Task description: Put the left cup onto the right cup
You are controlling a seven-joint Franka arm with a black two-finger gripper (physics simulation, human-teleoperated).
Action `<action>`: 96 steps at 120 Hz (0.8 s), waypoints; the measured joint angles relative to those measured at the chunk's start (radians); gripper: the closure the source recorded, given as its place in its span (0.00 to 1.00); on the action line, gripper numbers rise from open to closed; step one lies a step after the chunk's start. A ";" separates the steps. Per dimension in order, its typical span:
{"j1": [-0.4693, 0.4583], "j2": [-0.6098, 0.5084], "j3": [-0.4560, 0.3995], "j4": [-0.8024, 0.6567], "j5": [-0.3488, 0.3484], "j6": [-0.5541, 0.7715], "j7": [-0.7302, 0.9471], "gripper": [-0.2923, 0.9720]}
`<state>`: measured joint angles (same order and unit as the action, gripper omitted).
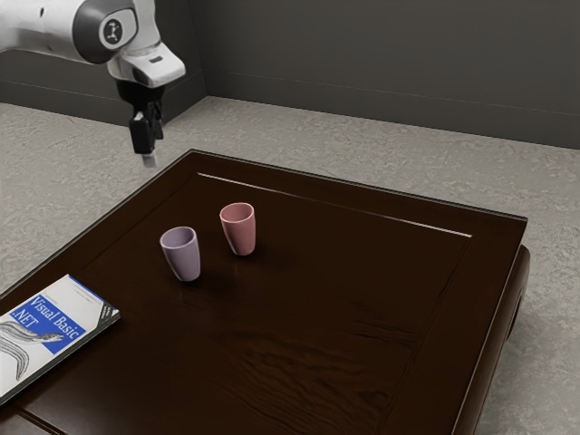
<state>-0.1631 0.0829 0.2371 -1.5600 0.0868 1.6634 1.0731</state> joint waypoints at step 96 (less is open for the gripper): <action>0.068 0.260 0.007 -0.264 0.003 0.422 -0.036 0.23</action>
<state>-0.0952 0.3427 0.2438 -1.8242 0.0896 2.0851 1.0374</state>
